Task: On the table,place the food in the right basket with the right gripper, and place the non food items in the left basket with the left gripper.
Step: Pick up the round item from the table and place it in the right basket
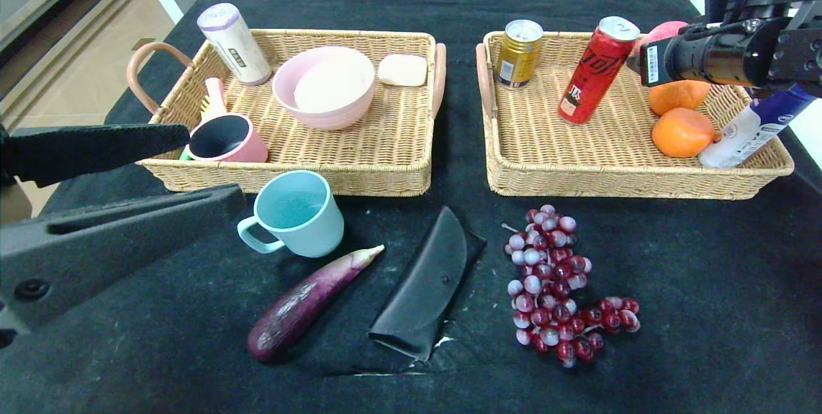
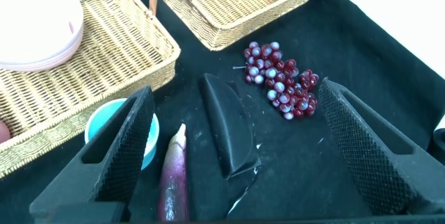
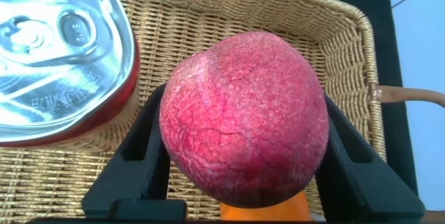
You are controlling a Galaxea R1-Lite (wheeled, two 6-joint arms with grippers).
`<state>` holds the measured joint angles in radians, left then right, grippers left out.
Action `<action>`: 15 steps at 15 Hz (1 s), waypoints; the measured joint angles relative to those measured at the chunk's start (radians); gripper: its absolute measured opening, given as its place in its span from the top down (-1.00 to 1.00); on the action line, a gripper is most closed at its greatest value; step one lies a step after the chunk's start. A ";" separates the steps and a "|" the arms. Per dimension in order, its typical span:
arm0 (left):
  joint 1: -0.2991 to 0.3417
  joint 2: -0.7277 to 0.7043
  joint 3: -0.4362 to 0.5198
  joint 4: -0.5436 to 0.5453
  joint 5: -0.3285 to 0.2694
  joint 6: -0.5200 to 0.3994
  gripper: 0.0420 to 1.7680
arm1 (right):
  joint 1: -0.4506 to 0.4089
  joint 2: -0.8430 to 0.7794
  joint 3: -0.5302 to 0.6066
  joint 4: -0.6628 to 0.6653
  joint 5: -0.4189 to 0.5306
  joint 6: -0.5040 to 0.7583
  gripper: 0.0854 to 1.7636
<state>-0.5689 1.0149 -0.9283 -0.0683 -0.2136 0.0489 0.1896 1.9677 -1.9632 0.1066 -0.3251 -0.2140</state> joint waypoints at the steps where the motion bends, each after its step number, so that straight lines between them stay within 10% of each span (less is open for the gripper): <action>1: 0.000 0.000 0.000 0.000 0.000 0.000 -0.94 | 0.000 0.004 0.001 -0.002 0.000 0.000 -0.30; 15: 0.000 0.001 0.000 0.000 0.000 0.001 -0.94 | -0.001 0.012 0.006 -0.007 -0.004 0.003 -0.72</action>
<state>-0.5689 1.0155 -0.9279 -0.0683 -0.2136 0.0504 0.1881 1.9796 -1.9570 0.0996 -0.3296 -0.2115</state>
